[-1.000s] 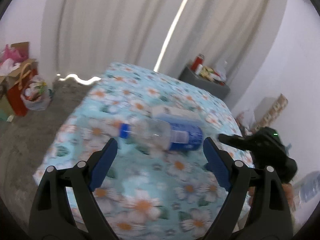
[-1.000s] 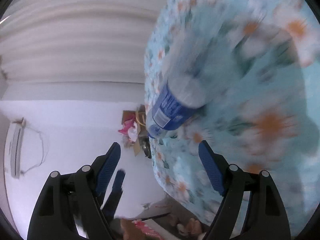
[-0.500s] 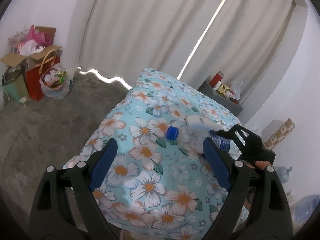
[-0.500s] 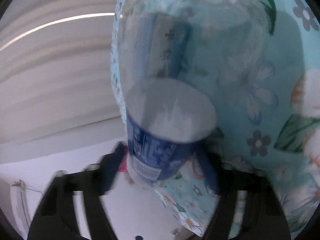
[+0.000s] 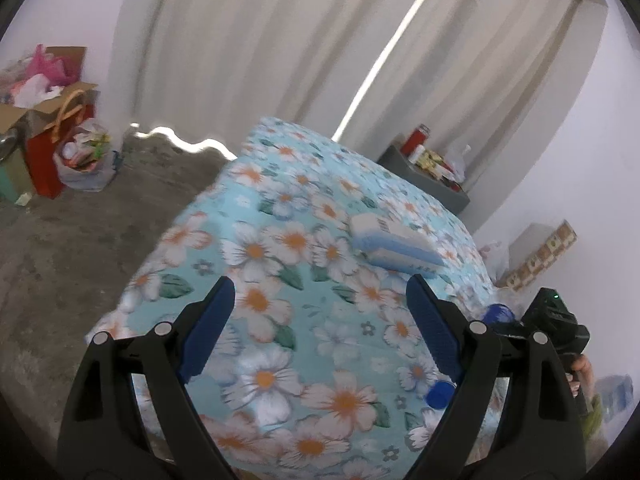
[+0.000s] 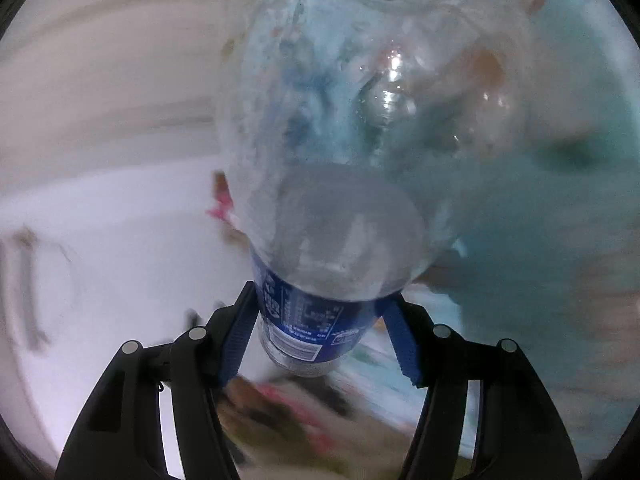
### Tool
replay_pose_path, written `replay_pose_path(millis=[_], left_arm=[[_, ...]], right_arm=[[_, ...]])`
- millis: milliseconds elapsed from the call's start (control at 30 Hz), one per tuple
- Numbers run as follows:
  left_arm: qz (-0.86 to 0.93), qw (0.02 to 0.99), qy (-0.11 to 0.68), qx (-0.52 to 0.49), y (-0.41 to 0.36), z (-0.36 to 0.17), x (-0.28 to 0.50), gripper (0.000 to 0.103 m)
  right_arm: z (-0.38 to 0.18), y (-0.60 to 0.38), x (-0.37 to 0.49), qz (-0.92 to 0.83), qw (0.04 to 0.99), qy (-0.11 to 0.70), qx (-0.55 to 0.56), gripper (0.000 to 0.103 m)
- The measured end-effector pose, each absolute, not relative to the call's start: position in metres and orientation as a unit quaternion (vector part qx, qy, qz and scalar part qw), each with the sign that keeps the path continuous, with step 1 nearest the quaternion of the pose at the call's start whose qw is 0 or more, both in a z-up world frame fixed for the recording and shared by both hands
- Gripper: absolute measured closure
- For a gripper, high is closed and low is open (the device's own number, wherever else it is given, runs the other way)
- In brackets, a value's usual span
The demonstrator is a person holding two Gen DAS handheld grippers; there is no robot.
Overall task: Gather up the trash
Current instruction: 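Grasp the Pepsi bottle with the right tool while the left tool grasps the white box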
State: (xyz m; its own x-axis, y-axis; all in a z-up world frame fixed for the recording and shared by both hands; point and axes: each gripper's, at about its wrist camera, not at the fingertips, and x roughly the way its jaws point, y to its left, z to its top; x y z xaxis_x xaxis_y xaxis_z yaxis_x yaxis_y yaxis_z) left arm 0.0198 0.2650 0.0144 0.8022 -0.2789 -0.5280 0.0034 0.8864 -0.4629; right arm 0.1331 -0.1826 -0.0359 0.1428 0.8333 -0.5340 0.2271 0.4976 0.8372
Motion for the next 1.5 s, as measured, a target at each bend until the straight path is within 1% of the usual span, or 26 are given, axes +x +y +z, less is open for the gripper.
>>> replay_pose_path(millis=[100, 167, 267, 300, 400, 567, 700, 733, 833, 900, 967, 1100, 1200, 1300, 1367, 1467, 1500], left_arm=[[-0.110, 0.918, 0.317, -0.213, 0.243, 0.016, 0.042, 0.020], [-0.137, 0.914, 0.324, -0.202, 0.226, 0.020, 0.063, 0.020], [-0.178, 0.904, 0.339, -0.187, 0.195, 0.026, 0.109, 0.020], [-0.184, 0.902, 0.346, -0.182, 0.185, 0.028, 0.125, 0.020], [-0.190, 0.899, 0.366, -0.148, 0.152, 0.028, 0.183, 0.020], [-0.192, 0.886, 0.419, -0.053, 0.108, 0.003, 0.275, 0.020], [-0.193, 0.854, 0.481, -0.051, 0.103, -0.025, 0.312, 0.020], [-0.198, 0.842, 0.499, -0.054, 0.103, -0.032, 0.314, 0.020], [-0.220, 0.827, 0.510, -0.088, 0.113, -0.034, 0.306, 0.020], [-0.259, 0.801, 0.526, -0.123, 0.122, -0.033, 0.290, 0.020], [-0.288, 0.781, 0.538, -0.128, 0.125, -0.033, 0.271, 0.020], [-0.342, 0.754, 0.554, -0.090, 0.116, -0.038, 0.223, 0.020], [-0.315, 0.779, 0.541, -0.040, 0.105, -0.037, 0.194, 0.020], [-0.262, 0.812, 0.522, -0.001, 0.093, -0.034, 0.183, 0.020], [-0.249, 0.823, 0.510, 0.001, 0.088, -0.032, 0.181, 0.020], [-0.220, 0.839, 0.497, 0.013, 0.077, -0.034, 0.180, 0.020], [-0.210, 0.843, 0.495, 0.022, 0.073, -0.035, 0.180, 0.020]], right_arm=[[-0.026, -0.218, 0.124, 0.212, 0.648, 0.607, 0.409, 0.042], [-0.024, -0.226, 0.126, 0.204, 0.659, 0.600, 0.406, 0.042], [-0.015, -0.224, 0.126, 0.175, 0.697, 0.577, 0.388, 0.038], [-0.020, -0.233, 0.127, 0.164, 0.709, 0.570, 0.382, 0.037], [-0.021, -0.216, 0.123, 0.135, 0.738, 0.540, 0.381, 0.036], [-0.021, -0.194, 0.108, 0.144, 0.749, 0.531, 0.369, 0.035], [-0.022, -0.200, 0.100, 0.166, 0.747, 0.524, 0.373, 0.036], [-0.022, -0.201, 0.100, 0.170, 0.745, 0.524, 0.376, 0.037], [-0.019, -0.218, 0.096, 0.183, 0.740, 0.525, 0.378, 0.038], [-0.024, -0.215, 0.115, 0.189, 0.738, 0.529, 0.375, 0.038], [-0.027, -0.208, 0.121, 0.188, 0.741, 0.529, 0.368, 0.038], [-0.027, -0.215, 0.120, 0.190, 0.741, 0.532, 0.363, 0.038], [-0.026, -0.212, 0.120, 0.185, 0.743, 0.530, 0.366, 0.037], [-0.031, -0.197, 0.127, 0.169, 0.746, 0.530, 0.367, 0.034], [-0.033, -0.192, 0.126, 0.165, 0.747, 0.531, 0.364, 0.030], [-0.035, -0.174, 0.130, 0.161, 0.755, 0.530, 0.350, 0.030], [-0.035, -0.174, 0.130, 0.164, 0.757, 0.528, 0.348, 0.031]])
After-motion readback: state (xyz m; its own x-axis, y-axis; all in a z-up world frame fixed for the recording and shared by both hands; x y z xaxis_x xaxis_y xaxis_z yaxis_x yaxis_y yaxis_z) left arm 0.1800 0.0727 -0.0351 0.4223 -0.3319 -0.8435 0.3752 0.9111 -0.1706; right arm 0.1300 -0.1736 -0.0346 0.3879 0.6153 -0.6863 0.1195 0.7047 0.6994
